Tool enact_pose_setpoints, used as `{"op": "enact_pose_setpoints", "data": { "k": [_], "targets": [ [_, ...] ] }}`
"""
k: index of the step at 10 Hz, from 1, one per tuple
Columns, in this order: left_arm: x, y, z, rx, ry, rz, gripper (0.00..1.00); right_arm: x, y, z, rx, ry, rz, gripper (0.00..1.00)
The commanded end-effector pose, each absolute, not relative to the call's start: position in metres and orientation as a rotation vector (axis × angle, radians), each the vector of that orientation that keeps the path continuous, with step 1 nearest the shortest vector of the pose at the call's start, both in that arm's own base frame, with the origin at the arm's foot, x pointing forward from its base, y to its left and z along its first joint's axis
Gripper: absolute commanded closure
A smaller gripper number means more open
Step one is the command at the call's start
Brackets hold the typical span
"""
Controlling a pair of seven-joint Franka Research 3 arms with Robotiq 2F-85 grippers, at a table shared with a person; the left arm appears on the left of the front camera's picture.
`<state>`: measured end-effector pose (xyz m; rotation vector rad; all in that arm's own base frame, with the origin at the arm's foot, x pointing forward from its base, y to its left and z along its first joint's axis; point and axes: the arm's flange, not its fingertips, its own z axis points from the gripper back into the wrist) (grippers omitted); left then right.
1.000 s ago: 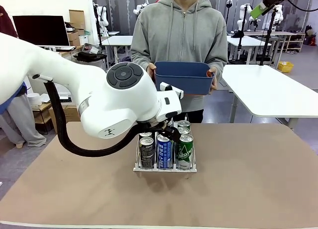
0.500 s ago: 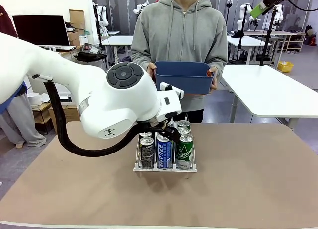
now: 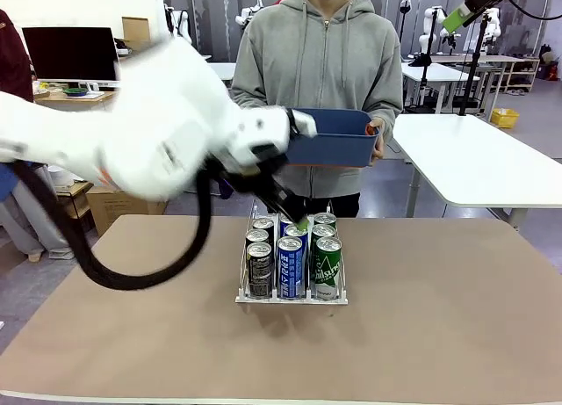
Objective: Fill the beverage cans into the dispenser.
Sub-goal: Place the picked Ionic drink in the line of the Automatic Can Dispenser with the same cans.
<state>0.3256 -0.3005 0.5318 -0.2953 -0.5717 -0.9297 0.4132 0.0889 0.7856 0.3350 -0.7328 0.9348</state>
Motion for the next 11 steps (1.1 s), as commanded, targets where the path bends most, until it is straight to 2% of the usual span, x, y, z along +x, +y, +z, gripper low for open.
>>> {"op": "enact_pose_setpoints", "data": {
  "k": [1,5,7,9,10,11],
  "targets": [
    [0.336,-0.238,0.609,-0.221,-0.502,-0.994,0.00,0.411,0.089,0.784,0.335,-0.729,0.942,0.00],
    [0.369,-0.180,0.718,-0.267,-0.501,-1.011,0.00,0.411,0.089,0.784,0.335,-0.729,0.942,0.00],
    [0.386,-0.155,0.758,-0.263,-0.560,-0.942,0.00,0.411,0.089,0.784,0.335,-0.729,0.942,0.00],
    [0.389,-0.138,0.780,-0.227,-0.604,-0.902,0.00,0.411,0.089,0.784,0.335,-0.729,0.942,0.00],
    [0.379,-0.148,0.770,-0.191,-0.606,-0.927,0.00,0.411,0.089,0.784,0.335,-0.729,0.942,0.00],
    [0.390,-0.140,0.777,-0.219,-0.606,-0.908,0.00,0.411,0.089,0.784,0.335,-0.729,0.942,0.00]
  ]
}}
